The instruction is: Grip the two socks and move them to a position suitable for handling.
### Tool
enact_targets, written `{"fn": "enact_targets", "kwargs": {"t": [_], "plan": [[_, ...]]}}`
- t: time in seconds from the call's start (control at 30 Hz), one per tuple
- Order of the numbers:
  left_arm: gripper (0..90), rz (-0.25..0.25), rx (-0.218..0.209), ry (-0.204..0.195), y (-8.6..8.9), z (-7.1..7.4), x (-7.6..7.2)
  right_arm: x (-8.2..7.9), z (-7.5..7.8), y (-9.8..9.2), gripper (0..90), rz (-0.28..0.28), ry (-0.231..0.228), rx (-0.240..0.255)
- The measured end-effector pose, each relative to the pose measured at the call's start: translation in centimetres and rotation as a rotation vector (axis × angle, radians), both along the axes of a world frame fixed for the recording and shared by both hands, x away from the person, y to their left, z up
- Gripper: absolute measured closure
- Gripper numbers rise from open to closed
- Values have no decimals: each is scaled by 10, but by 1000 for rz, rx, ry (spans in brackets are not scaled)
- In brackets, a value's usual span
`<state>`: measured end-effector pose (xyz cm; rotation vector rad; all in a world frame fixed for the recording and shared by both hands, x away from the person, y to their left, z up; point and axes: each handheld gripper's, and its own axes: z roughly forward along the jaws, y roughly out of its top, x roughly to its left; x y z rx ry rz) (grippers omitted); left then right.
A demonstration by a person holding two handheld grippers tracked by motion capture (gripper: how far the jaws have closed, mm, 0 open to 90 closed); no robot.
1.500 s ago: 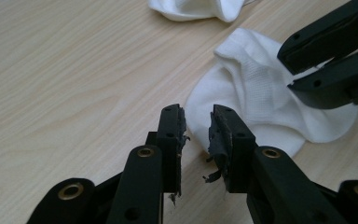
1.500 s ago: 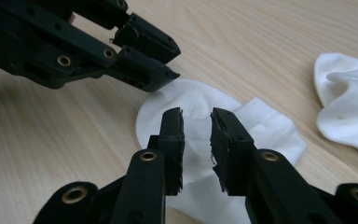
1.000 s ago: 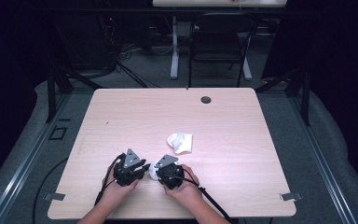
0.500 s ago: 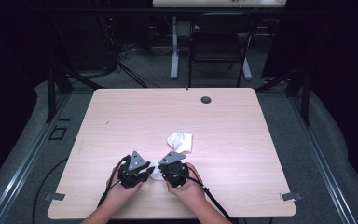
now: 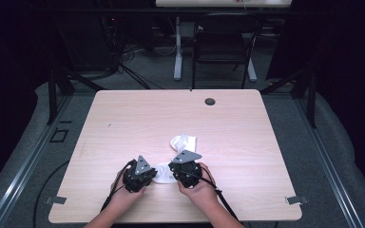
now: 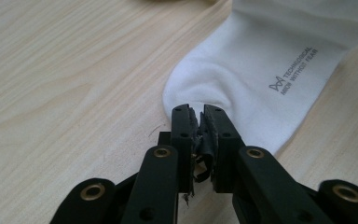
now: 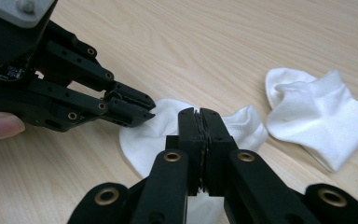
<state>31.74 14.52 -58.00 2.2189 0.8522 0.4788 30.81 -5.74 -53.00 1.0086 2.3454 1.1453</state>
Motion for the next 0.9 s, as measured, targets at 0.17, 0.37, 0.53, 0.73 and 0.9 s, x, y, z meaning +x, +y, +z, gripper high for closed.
{"fn": "enact_targets", "kwargs": {"t": [0.17,0.37,0.53,0.73,0.9], "plan": [[834,-2,-1,7,2,0,1,-2,5,-12,887,-15,-10,-6],[831,-3,0,7,2,-1,0,-4,5,-29,887,-36,-5,-17],[831,-3,-1,8,2,-1,0,-4,0,-46,886,-69,15,-15],[831,-3,-3,10,2,-1,1,-4,-11,-63,887,-101,51,-18],[831,-3,-7,12,3,-1,1,-3,-23,-72,888,-132,72,-15]]}}
